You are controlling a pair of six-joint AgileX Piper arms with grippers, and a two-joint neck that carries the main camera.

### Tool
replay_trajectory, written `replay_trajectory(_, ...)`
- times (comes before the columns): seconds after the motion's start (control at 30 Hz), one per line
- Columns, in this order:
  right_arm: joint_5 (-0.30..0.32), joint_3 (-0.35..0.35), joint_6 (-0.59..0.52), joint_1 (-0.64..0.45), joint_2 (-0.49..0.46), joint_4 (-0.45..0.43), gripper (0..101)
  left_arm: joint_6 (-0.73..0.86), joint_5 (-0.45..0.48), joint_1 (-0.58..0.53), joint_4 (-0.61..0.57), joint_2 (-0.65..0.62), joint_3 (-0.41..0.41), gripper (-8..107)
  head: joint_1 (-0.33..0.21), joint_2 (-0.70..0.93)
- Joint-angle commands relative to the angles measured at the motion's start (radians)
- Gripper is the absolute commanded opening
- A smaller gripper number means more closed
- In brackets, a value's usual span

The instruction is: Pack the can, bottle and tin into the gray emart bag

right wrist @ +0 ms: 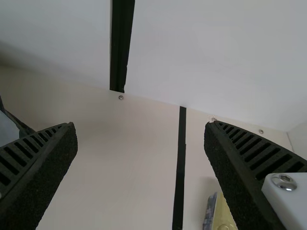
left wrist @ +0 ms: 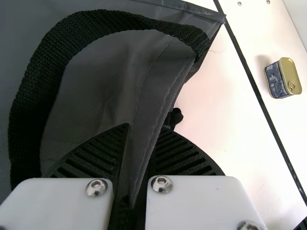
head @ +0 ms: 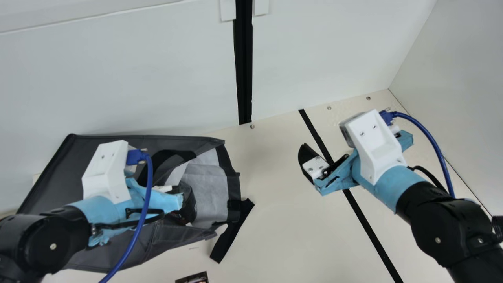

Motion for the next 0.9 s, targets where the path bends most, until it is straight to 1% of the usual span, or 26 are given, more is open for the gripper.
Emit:
replay_trajectory(0.0,0.014,-0.008,0.035,-0.003,-0.005,-0.034,91,0.0,0.0,0.0,0.0,0.0,0.0,10,-0.023,-0.001)
replay_trajectory(0.57,0.132,-0.049,0.215,-0.073,-0.086,-0.245,91,0.0,0.0,0.0,0.0,0.0,0.0,10,-0.023,-0.001)
replay_trajectory(0.77,0.184,-0.074,0.287,-0.092,-0.11,-0.324,91,0.0,0.0,0.0,0.0,0.0,0.0,10,-0.023,-0.001)
replay_trajectory(0.87,0.221,-0.093,0.328,-0.1,-0.117,-0.362,91,0.0,0.0,0.0,0.0,0.0,0.0,10,-0.023,-0.001)
